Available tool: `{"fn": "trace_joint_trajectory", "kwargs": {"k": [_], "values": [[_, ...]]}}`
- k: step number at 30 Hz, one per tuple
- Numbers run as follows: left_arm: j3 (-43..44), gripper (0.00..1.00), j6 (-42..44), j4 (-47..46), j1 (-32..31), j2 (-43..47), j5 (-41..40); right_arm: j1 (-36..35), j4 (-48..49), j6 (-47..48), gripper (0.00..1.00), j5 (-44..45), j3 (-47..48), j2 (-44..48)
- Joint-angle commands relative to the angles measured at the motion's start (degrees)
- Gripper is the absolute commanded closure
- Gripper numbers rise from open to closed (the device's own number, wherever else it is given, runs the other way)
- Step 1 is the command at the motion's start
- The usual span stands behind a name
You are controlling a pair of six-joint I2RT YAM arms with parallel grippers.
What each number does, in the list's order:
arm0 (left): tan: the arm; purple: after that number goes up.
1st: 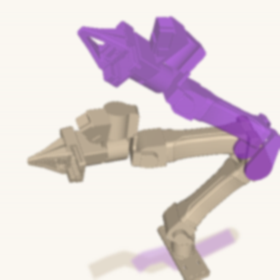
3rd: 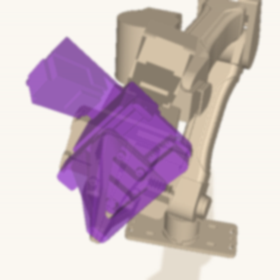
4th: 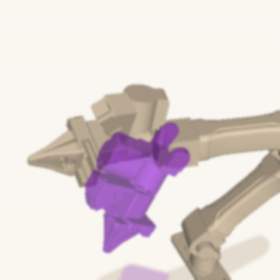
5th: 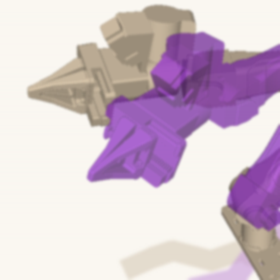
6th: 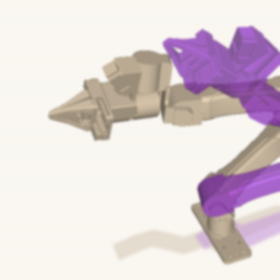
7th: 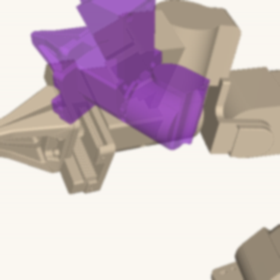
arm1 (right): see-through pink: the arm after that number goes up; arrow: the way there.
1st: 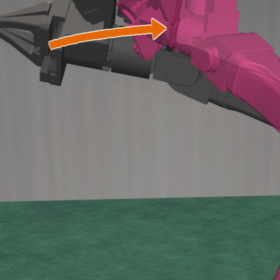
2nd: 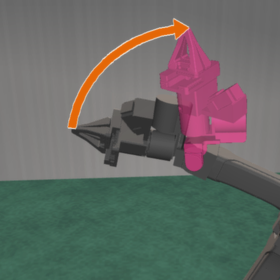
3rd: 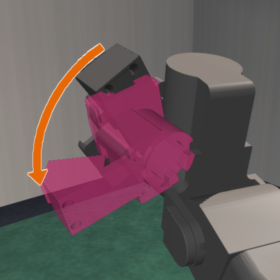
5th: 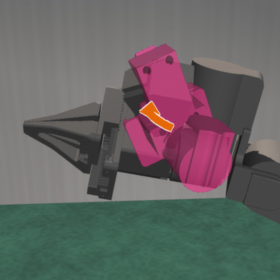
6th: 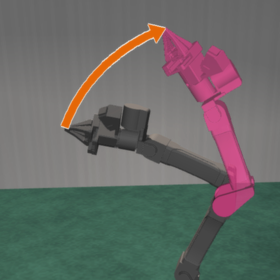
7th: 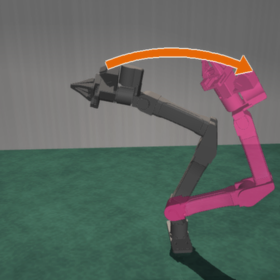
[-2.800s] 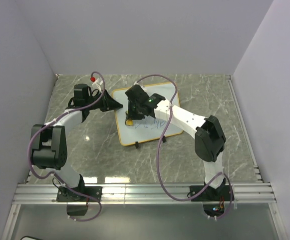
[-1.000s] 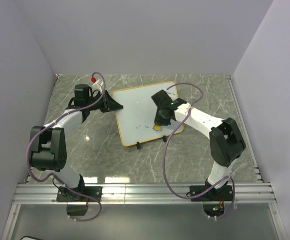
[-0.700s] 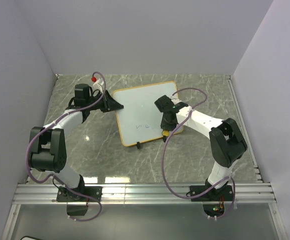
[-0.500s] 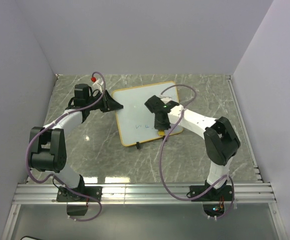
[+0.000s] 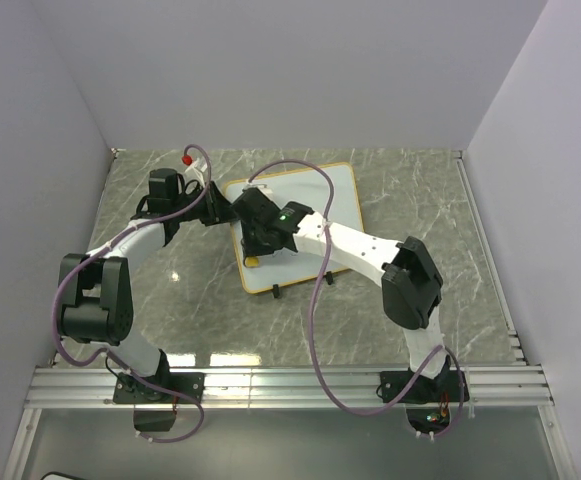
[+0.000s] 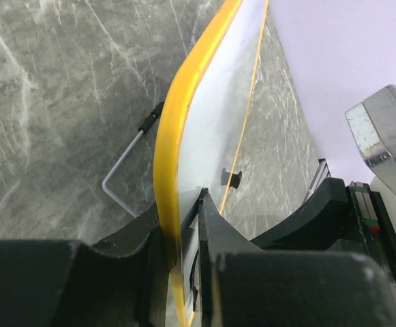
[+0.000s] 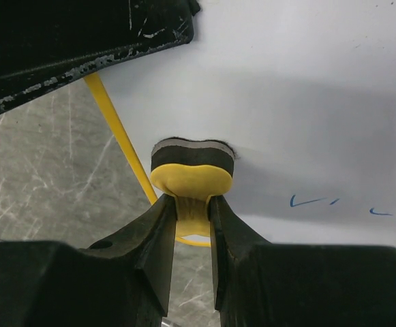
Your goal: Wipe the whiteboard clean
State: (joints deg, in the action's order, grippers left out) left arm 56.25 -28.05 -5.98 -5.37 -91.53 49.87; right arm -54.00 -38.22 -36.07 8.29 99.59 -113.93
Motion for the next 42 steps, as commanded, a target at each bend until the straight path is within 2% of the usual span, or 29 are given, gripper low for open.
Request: {"fn": "trace_joint_trajectory", "kwargs": {"k": [1,4,11,16,20,27,33,37,42], "values": [[-1.1,1.00,4.9,3.1,-1.1,1.5,-2.6,1.3,1.4,0.8,1.00,1.0,0.5,-0.3],[-1.0,1.00,4.9,3.2,-1.1,1.6,-2.5,3.7,2.3,-0.7,1.00,2.0,-4.5,1.9],[-1.2,1.00,4.9,3.1,-1.1,1.8,-2.3,14.9,5.4,-5.0,1.00,2.1,-21.2,6.1],[-1.3,1.00,4.9,2.9,-1.1,2.0,-2.2,18.3,1.4,-7.4,1.00,4.0,-24.2,5.2],[-1.3,1.00,4.6,2.7,-1.1,1.8,-2.0,18.2,-1.4,-8.3,1.00,4.1,-22.9,3.7],[-1.3,1.00,4.7,2.6,-1.1,1.7,-2.0,13.0,1.9,-7.0,1.00,0.2,-18.0,5.3],[-1.3,1.00,5.0,2.9,-1.1,1.5,-2.1,4.7,1.8,-2.3,1.00,-1.3,-4.9,2.1],[-1.5,1.00,5.2,3.0,-1.1,1.8,-2.1,3.9,0.3,-1.2,1.00,-2.1,1.4,-0.6],[-1.6,1.00,5.3,3.1,-1.1,1.8,-2.3,4.1,-0.3,-0.8,1.00,-1.0,1.3,-1.3]]}}
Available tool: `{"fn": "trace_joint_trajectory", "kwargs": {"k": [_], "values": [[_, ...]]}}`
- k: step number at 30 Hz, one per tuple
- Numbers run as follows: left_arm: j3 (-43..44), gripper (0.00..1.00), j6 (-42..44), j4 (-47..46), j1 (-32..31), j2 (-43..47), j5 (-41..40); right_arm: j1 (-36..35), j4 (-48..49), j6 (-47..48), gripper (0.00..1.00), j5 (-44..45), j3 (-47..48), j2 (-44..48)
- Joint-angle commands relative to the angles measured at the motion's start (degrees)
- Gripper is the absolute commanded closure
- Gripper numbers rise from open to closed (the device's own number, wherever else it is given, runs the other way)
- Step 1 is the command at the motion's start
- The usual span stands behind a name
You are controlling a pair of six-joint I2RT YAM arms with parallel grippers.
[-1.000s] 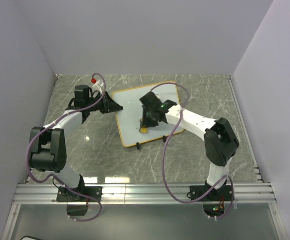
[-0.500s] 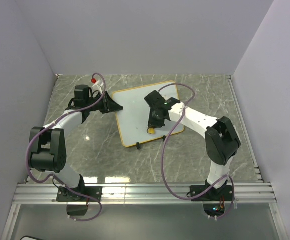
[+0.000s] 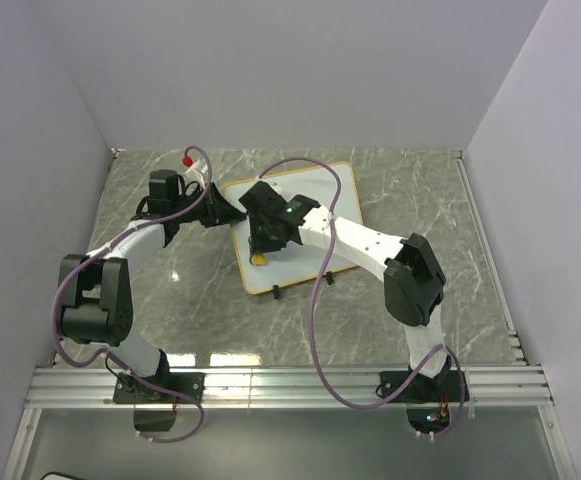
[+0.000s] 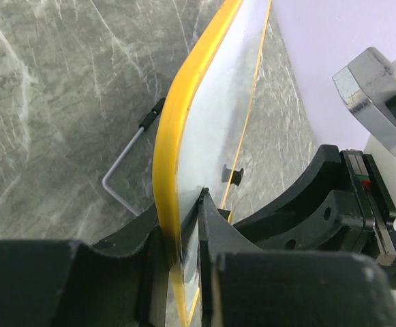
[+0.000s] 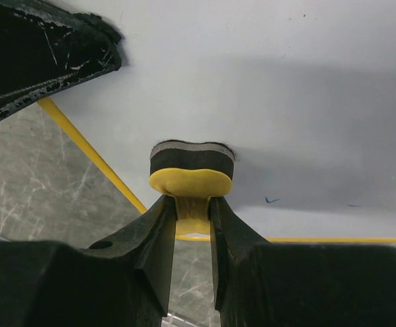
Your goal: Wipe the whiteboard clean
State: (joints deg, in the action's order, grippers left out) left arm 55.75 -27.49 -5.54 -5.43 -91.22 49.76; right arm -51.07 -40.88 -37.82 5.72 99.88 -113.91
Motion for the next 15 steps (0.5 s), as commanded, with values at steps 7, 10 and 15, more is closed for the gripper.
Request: {"fn": "trace_joint_trajectory", "kwargs": {"k": [7,10,15], "values": [[-0.6,1.00,4.5,2.4,-1.1,0.7,-1.9,6.8,1.6,-3.0,1.00,9.0,-11.8,2.4],[-0.3,1.00,4.4,2.0,-1.1,0.4,-1.9,8.8,-0.9,-4.8,1.00,16.1,-17.1,3.4],[-0.4,1.00,4.0,1.4,-1.1,0.1,-1.6,10.4,-4.6,-8.1,1.00,23.9,-21.7,4.6]]}}
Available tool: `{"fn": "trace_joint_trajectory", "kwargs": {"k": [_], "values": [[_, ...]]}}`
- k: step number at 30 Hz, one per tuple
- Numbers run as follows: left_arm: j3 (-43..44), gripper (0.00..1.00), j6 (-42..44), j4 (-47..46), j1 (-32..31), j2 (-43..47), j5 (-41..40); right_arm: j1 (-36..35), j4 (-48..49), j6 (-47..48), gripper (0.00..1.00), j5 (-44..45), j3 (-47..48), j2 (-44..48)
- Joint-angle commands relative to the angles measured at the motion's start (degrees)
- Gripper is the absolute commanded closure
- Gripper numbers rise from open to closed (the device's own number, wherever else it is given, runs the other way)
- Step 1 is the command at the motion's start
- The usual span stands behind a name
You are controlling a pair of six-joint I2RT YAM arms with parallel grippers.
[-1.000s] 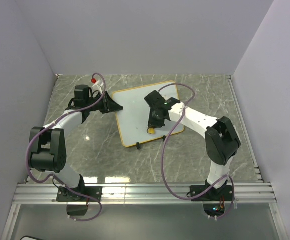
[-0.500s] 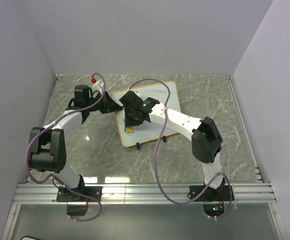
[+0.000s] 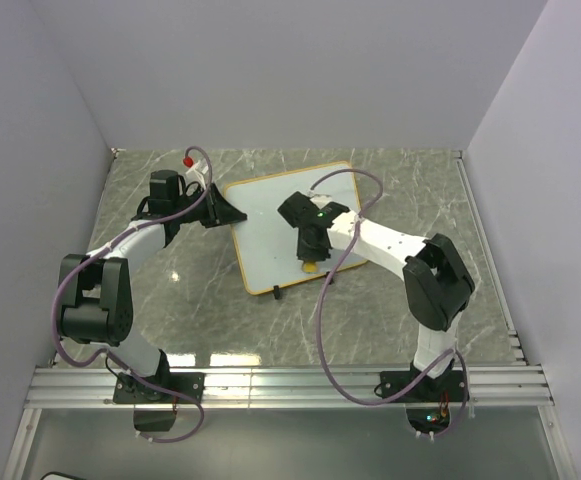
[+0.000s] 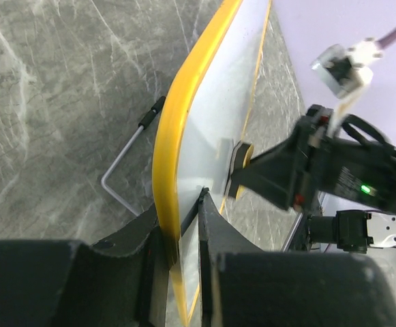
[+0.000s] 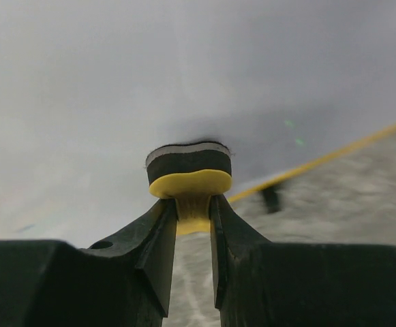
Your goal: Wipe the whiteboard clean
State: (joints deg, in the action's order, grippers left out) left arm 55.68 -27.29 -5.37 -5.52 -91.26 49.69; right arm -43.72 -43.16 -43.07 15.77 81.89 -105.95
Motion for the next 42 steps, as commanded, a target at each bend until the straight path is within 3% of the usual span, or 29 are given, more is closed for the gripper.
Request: {"fn": "trace_joint_trajectory", "kwargs": {"k": [1,4,10,15,20,28,35,42], "values": [[-0.4,1.00,3.7,1.2,-1.1,0.1,-1.4,3.0,-2.5,-3.0,1.00,13.8,-3.7,-3.3],[-0.1,1.00,3.6,1.0,-1.0,-0.4,-1.4,2.3,-0.7,-2.0,1.00,11.6,-2.0,-2.9],[0.3,1.00,3.7,1.2,-1.0,-0.8,-1.4,-6.1,5.1,4.7,1.00,4.6,6.6,-3.6],[0.0,1.00,3.8,1.4,-1.0,-0.6,-1.4,-12.3,5.2,9.5,1.00,1.5,17.4,-8.2],[0.0,1.00,4.0,1.7,-1.0,-0.3,-1.5,-14.1,3.4,9.1,1.00,-0.7,22.3,-11.9],[-0.3,1.00,4.1,1.8,-1.0,0.3,-1.4,-8.9,6.6,3.2,1.00,0.0,6.8,-5.9],[-0.7,1.00,3.8,1.4,-1.0,0.6,-1.8,1.7,7.0,-1.4,1.00,4.3,-10.2,2.9],[-0.5,1.00,4.2,2.0,-1.0,1.0,-3.5,4.0,6.4,2.8,1.00,8.7,-12.4,13.5]]}}
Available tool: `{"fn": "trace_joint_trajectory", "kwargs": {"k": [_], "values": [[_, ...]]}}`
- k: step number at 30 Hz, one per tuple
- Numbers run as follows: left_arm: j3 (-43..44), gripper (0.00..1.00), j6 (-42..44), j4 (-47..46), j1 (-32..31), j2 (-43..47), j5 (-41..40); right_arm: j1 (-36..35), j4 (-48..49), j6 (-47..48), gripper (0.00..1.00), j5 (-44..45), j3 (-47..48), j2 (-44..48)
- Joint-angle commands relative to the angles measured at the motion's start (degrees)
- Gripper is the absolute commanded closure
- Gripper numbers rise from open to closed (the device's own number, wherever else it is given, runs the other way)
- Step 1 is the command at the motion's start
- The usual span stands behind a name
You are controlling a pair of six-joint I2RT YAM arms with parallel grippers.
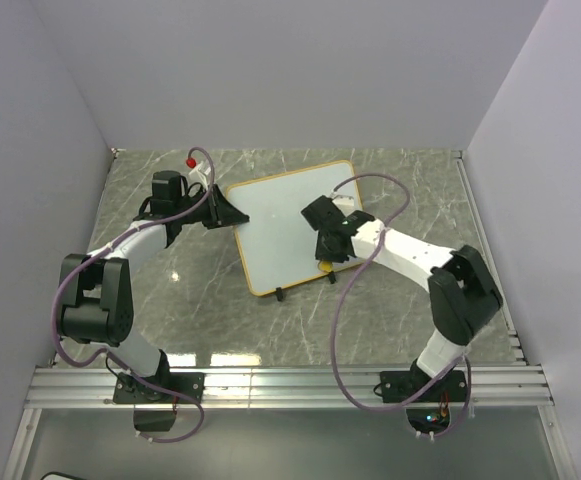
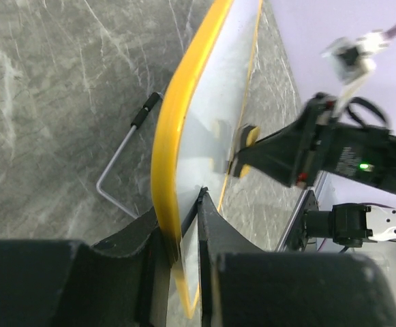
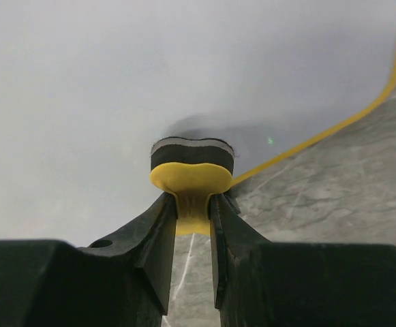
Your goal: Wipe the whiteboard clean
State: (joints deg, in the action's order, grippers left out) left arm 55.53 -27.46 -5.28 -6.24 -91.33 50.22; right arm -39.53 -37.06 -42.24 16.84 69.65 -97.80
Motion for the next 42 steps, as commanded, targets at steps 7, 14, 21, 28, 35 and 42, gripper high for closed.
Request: {"fn": "trace_joint_trajectory", "kwargs": {"k": [7,14,21,28,35,42], "values": [[-0.6,0.93,7.4,4.9,-0.4,2.5,-11.4,0.2,-2.5,1.0,1.00,11.9,-3.2,19.4],[-4.5,0.68,9.2,5.1,-0.4,5.0,-21.3,2.8,-4.5,-1.6,1.00,12.8,-13.0,29.5],[-6.4,0.51,9.1,6.7,-0.4,7.3,-29.6,4.6,-5.0,-4.3,1.00,9.7,-22.4,35.6],[-6.4,0.44,8.6,7.2,-0.4,9.9,-32.2,4.6,-0.1,-6.3,1.00,4.2,-30.5,36.0],[-5.0,0.51,8.8,8.3,-0.4,14.1,-32.8,4.7,3.3,-5.8,1.00,2.1,-33.5,34.5],[-6.1,0.49,8.6,8.3,-1.3,17.9,-33.8,4.6,4.9,-5.1,1.00,0.7,-33.8,32.5]]}}
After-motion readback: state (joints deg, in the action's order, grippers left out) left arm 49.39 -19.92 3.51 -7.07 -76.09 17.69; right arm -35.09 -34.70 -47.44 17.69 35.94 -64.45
